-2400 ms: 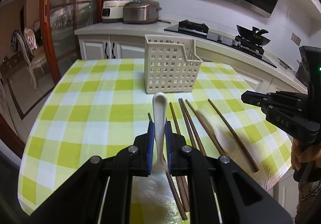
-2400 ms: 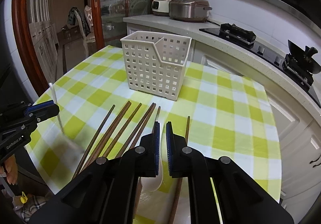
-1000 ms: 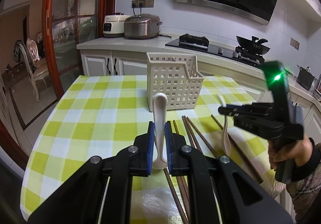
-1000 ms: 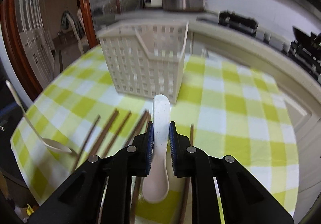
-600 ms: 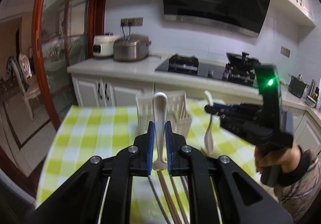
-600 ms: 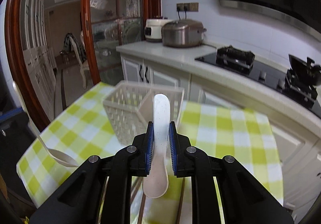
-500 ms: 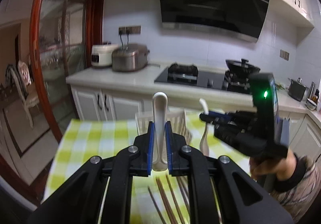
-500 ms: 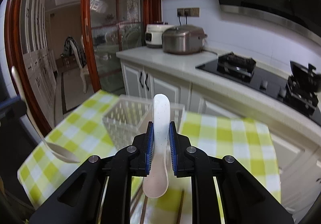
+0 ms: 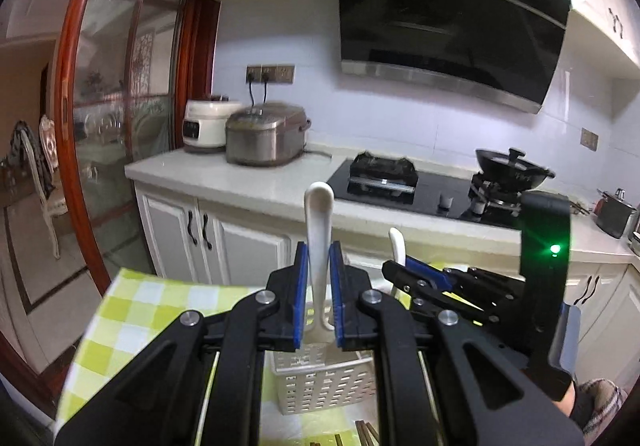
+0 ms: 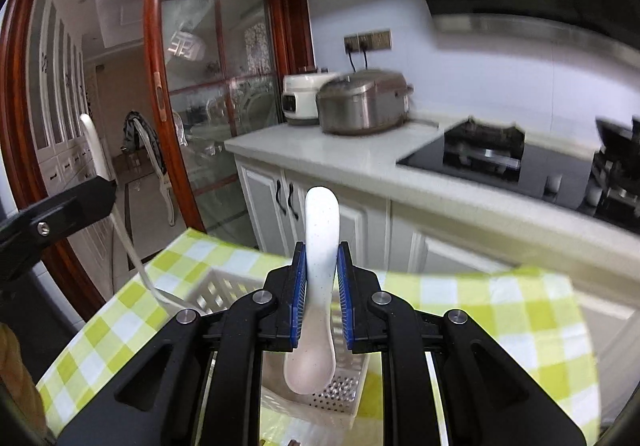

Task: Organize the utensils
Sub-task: 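Carry both spoons up to the white caddy and lower them inside, then open both tools to release the spoons into the caddy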

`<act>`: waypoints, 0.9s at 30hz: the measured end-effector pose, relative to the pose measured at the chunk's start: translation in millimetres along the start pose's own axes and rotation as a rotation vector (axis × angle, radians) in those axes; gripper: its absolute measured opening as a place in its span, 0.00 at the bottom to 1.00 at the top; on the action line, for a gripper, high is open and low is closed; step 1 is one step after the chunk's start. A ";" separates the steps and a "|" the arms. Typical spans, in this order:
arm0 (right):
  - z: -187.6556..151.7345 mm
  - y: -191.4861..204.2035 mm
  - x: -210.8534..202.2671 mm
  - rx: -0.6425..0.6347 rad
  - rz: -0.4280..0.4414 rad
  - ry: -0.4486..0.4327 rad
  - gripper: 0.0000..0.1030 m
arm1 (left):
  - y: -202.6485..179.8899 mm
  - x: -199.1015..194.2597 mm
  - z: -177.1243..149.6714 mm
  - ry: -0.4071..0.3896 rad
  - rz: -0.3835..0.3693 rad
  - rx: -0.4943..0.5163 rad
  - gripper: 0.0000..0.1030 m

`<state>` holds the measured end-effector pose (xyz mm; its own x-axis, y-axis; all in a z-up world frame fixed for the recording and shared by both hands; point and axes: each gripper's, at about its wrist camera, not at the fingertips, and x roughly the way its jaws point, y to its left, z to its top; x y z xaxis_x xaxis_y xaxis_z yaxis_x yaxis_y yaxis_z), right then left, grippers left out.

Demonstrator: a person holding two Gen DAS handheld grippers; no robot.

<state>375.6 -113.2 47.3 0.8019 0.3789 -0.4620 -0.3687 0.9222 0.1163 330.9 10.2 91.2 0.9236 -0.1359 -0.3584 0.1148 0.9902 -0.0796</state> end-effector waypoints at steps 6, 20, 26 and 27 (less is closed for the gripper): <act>-23.6 -12.3 16.4 0.035 0.021 0.052 0.18 | 12.3 34.0 -31.4 0.043 0.004 -0.020 0.20; -46.5 3.7 -67.1 -0.080 0.001 -0.019 0.63 | 21.5 -34.2 -70.2 -0.071 0.143 -0.065 0.86; -83.7 0.6 -100.2 -0.080 -0.054 0.060 0.66 | 27.9 -66.3 -103.2 -0.004 0.147 -0.136 0.89; -88.7 -0.8 -102.4 -0.073 -0.058 0.070 0.66 | 28.6 -69.0 -107.2 0.004 0.146 -0.143 0.89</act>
<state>252.0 -159.5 16.5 0.7890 0.3163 -0.5268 -0.3581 0.9334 0.0240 231.2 44.4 13.9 0.9252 0.0083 -0.3793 -0.0734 0.9848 -0.1575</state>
